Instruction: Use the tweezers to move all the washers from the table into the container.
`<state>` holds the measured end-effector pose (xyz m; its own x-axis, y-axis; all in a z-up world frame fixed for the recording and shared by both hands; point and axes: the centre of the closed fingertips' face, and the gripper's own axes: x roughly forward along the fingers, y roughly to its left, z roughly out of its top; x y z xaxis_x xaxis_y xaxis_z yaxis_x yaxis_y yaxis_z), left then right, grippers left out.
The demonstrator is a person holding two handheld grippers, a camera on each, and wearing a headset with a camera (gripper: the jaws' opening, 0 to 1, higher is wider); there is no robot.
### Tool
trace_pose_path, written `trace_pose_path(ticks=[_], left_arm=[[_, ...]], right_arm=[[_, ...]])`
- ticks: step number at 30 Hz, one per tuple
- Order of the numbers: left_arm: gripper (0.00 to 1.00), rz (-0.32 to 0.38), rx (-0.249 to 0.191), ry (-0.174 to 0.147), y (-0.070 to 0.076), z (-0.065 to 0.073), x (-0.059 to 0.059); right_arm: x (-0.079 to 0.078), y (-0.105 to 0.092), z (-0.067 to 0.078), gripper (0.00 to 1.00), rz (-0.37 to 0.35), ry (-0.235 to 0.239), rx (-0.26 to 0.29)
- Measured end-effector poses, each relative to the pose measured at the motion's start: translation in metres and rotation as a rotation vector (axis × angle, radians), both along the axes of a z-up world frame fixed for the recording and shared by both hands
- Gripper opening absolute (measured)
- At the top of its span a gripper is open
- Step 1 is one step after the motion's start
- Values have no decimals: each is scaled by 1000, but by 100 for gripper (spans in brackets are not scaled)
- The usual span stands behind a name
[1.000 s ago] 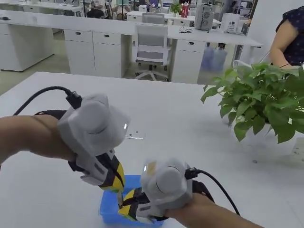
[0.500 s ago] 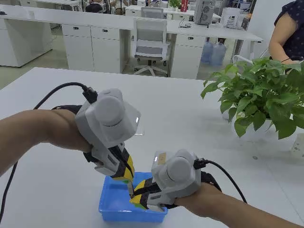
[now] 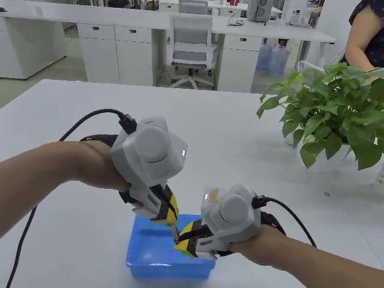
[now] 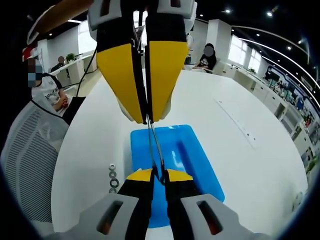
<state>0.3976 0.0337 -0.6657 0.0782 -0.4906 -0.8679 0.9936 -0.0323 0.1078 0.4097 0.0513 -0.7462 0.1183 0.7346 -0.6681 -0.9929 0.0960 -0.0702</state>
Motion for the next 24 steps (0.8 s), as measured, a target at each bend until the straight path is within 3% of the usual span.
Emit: trace_pose_path(ticks=[10, 24], left_arm=[[5, 25, -10, 2, -4, -18, 8], [5, 38, -16, 30, -6, -32, 14]], right_arm=[[8, -7, -17, 10, -14, 22, -28], [10, -9, -33, 10, -12, 53, -54]])
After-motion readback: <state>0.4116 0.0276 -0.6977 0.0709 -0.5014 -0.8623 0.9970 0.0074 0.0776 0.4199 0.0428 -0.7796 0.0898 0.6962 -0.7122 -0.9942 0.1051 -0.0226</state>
